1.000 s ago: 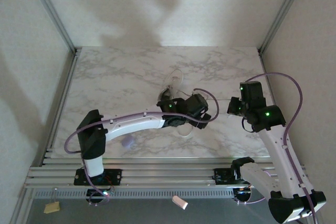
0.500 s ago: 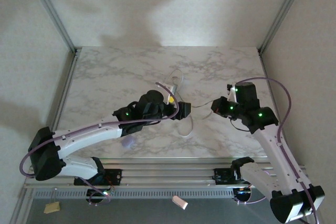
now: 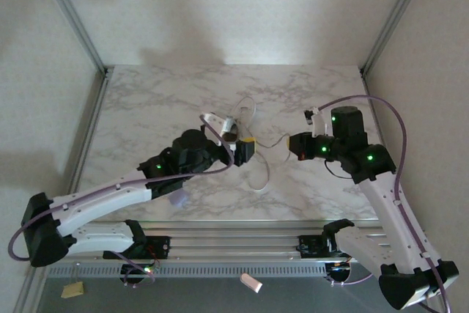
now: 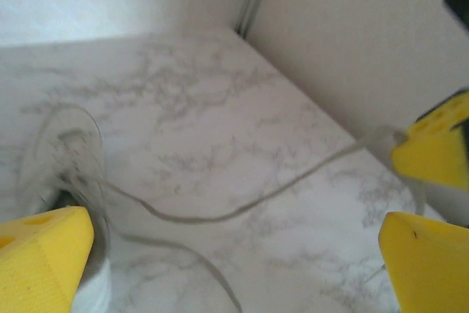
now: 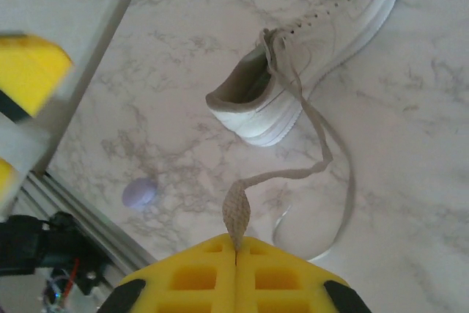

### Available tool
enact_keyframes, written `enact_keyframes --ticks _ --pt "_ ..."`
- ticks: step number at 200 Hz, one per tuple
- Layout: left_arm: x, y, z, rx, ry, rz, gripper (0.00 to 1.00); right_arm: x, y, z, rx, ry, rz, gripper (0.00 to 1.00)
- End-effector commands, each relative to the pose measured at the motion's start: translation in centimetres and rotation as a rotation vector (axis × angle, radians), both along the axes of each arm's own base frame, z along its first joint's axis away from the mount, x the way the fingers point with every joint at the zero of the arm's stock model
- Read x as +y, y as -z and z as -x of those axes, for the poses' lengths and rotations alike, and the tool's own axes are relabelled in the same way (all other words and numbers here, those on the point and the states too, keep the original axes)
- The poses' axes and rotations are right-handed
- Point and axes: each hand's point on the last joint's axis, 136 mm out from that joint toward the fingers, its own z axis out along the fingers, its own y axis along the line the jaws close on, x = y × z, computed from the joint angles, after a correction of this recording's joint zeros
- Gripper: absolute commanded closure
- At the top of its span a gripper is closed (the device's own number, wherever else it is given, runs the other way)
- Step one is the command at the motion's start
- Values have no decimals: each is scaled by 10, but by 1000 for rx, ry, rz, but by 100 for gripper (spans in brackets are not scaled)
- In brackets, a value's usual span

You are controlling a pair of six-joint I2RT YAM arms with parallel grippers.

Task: Tie the shoes

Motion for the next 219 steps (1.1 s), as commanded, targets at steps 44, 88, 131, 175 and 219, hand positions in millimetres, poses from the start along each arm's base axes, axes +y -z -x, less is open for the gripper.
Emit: enact_keyframes --ticks 44,88,131,175,219 --pt "49 -20 -12 -14 -79 95 1 37 -13 -15 -295 -243 232 100" --pt "97 5 -8 70 -228 132 0 57 34 -8 -346 -361 522 100" --pt "137 18 3 86 -366 161 0 110 67 22 -383 -585 531 100" --pt "162 19 11 88 -441 189 1 145 108 39 -229 -629 470 100" --pt "165 33 10 120 -467 169 0 173 137 61 -181 -645 419 100"
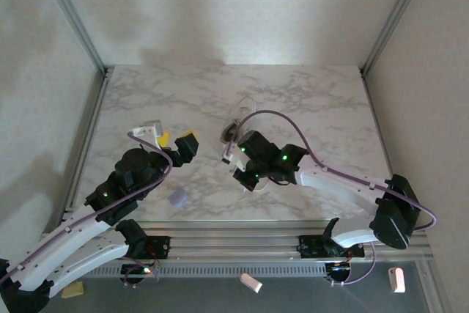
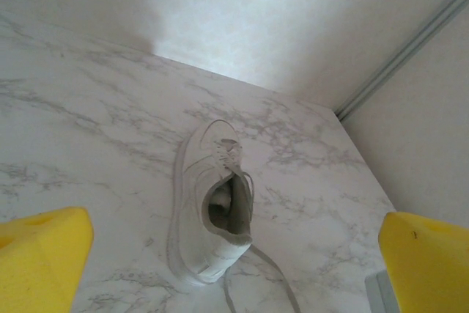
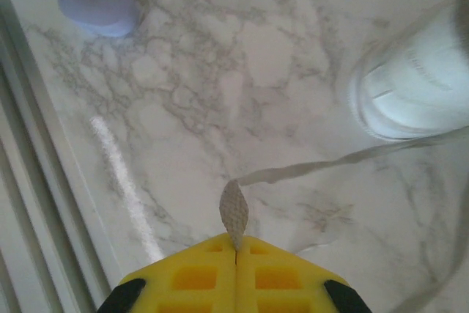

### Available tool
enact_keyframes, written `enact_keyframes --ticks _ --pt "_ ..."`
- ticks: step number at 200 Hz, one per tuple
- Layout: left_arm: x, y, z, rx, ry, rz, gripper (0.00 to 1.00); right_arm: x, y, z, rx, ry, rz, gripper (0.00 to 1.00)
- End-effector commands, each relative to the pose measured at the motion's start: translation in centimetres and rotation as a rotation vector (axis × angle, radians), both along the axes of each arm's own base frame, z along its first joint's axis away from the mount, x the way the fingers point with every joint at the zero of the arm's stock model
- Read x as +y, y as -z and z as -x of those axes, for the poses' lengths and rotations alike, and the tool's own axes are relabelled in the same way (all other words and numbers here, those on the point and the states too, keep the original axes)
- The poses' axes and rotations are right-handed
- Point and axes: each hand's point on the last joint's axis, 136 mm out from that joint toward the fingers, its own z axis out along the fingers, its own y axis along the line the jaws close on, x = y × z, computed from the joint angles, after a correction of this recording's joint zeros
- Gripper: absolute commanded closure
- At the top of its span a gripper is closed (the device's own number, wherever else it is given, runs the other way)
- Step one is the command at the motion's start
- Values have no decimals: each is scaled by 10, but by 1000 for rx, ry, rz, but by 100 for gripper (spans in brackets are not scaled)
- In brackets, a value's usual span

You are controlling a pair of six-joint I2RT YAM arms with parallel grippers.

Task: Tie the shoes

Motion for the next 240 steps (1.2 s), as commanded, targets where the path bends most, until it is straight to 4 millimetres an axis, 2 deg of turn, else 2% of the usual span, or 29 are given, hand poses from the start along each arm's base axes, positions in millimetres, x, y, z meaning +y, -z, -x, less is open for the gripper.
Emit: enact_keyframes --ticks 1,26,44,73,89,101,115,142,171,203,240 --pt "9 17 -3 45 -50 -17 0 26 5 12 35 -2 -70 100" --pt "7 18 -5 49 -49 -16 0 24 27 -4 16 100 -25 79" --pt "4 21 -8 60 -45 -29 0 11 25 -16 -24 194 13 63" --pt "-9 36 -12 95 -8 -49 0 -25 9 -24 -96 357 0 29" --pt "-19 45 -15 112 28 -49 0 -59 2 -30 -124 532 -15 14" --pt "-26 51 -17 118 44 -49 1 -84 1 -30 -121 650 -14 15" --pt "-31 59 -19 127 52 -58 1 -111 10 -28 -62 788 -11 22" --pt "-44 73 -20 144 60 -96 2 -139 35 -15 97 982 24 32" --pt "-59 84 -19 154 65 -143 2 -131 57 -11 238 1061 42 38" --pt "-69 85 -18 151 72 -168 2 -117 79 -21 273 1078 113 43" --pt "-69 88 -16 153 73 -177 2 -106 99 -32 304 1090 146 48"
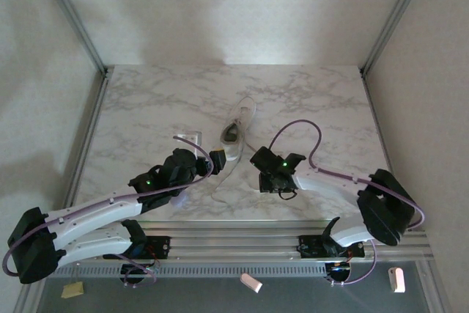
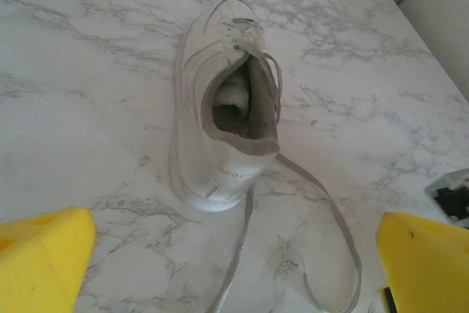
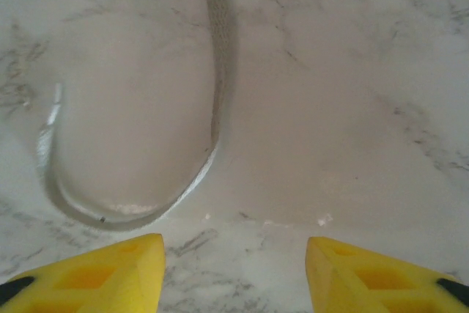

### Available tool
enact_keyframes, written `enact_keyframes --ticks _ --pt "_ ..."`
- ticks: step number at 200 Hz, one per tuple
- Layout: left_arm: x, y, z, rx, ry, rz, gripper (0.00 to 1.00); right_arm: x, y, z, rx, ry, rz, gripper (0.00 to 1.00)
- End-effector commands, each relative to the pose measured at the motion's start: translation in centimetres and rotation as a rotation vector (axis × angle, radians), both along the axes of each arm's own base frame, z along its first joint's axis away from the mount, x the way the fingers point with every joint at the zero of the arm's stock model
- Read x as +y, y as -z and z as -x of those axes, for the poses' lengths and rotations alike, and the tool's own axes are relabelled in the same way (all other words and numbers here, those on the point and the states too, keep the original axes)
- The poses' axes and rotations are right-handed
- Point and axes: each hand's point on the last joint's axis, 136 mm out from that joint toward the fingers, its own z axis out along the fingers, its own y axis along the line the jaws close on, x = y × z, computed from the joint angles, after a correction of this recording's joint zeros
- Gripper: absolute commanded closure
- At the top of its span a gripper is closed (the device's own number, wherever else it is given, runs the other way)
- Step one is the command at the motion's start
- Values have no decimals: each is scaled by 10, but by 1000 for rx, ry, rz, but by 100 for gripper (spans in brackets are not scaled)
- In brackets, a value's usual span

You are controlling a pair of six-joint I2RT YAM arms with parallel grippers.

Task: Tie the shoes

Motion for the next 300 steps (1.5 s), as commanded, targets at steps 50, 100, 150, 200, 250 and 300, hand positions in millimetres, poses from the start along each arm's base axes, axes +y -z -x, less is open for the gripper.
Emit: enact_keyframes --ticks 50,100,150,200,250,300 --pt "3 -9 -3 -32 -32 4 3 20 12 -26 2 48 -21 55" --pt "5 -4 -3 -26 -41 -16 3 11 32 -25 44 60 28 65" --pt "3 18 -1 14 -35 -21 5 1 34 -19 57 58 18 93" --pt "-3 -4 -18 16 -108 -13 14 -11 -16 -30 -86 66 -94 100" --pt "-44 -20 -41 75 -97 64 31 -22 -53 -47 -121 70 -206 100" --pt "-87 -10 -64 194 -101 53 52 -22 -48 -67 -56 81 -322 100"
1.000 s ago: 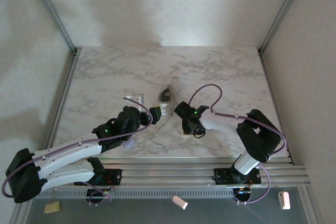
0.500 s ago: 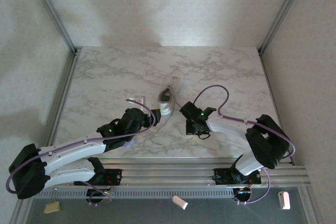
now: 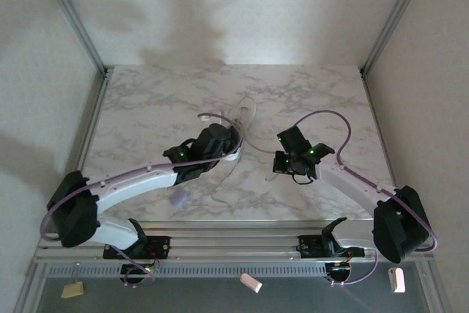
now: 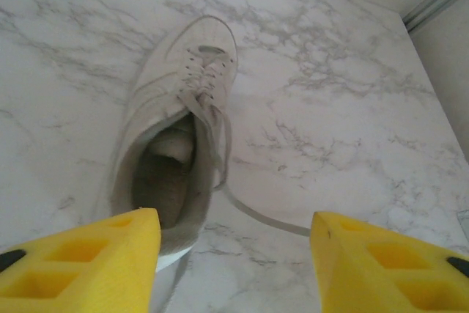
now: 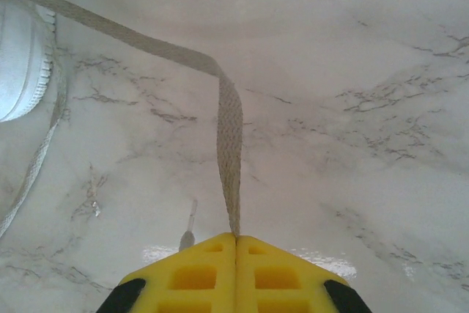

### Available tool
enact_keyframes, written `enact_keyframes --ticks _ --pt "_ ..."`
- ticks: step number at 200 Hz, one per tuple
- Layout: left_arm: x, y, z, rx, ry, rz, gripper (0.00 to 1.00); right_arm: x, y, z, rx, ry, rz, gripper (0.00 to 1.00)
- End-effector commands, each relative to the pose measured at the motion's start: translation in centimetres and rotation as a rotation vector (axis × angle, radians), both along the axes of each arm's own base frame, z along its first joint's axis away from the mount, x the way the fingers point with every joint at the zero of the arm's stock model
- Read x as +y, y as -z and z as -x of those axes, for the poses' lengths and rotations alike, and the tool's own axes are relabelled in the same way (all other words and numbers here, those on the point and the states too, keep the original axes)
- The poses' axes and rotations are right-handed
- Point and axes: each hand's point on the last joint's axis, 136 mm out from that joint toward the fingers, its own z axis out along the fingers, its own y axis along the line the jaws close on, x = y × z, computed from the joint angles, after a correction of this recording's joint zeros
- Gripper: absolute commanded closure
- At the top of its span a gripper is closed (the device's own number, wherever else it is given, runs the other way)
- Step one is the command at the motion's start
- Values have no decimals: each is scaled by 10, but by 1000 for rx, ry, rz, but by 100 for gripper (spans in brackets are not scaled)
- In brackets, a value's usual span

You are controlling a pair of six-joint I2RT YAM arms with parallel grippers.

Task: Tie the shoes

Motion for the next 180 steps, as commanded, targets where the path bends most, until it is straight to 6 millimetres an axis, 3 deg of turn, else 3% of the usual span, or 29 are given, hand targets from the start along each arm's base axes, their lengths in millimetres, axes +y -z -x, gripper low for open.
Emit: enact_keyframes --ticks 1,38,68,101,128,151,180 --pt "-19 5 -4 80 -3 4 52 7 -4 -11 37 -33 -98 100" --pt "-44 16 -3 128 -1 -32 63 31 -1 -15 117 -137 -209 100" --pt "-53 26 21 130 17 -40 61 11 11 -17 106 -114 -89 100" --pt "-36 37 61 105 9 -118 62 -2 16 -17 95 -89 -32 100" --pt "-14 69 90 154 42 -116 59 -6 17 -15 107 -56 -47 100" --pt "-5 89 99 164 68 -151 54 -5 23 -8 140 -51 -75 100" --pt "-6 102 95 152 91 -239 50 -6 30 3 186 -20 -163 100"
